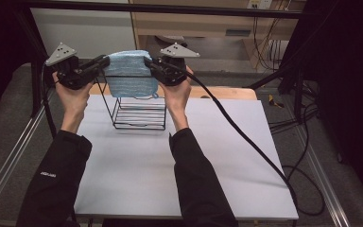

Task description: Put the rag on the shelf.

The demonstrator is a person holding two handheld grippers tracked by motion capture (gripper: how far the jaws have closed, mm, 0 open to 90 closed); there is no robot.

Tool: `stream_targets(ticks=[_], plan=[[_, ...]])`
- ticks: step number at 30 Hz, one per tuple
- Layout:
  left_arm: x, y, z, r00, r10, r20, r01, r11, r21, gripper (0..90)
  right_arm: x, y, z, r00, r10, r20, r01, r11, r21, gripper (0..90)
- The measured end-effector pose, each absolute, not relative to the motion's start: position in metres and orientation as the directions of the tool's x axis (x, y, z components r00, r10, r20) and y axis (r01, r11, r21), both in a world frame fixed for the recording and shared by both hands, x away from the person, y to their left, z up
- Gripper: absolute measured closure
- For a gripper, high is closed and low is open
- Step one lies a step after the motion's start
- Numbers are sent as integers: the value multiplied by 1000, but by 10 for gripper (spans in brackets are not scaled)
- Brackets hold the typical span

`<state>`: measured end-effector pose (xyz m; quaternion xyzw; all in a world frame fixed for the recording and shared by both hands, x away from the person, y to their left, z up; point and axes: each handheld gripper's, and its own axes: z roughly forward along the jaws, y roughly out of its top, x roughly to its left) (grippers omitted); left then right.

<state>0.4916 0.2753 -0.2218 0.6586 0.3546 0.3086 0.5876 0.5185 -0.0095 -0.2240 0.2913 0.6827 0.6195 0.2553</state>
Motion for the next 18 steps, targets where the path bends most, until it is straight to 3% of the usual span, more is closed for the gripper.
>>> stream_targets(ticks=[18], plan=[[477, 282, -235, 611, 791, 28, 122, -129, 984, 782, 505, -14, -232, -749, 662, -35, 83, 145, 986, 777]])
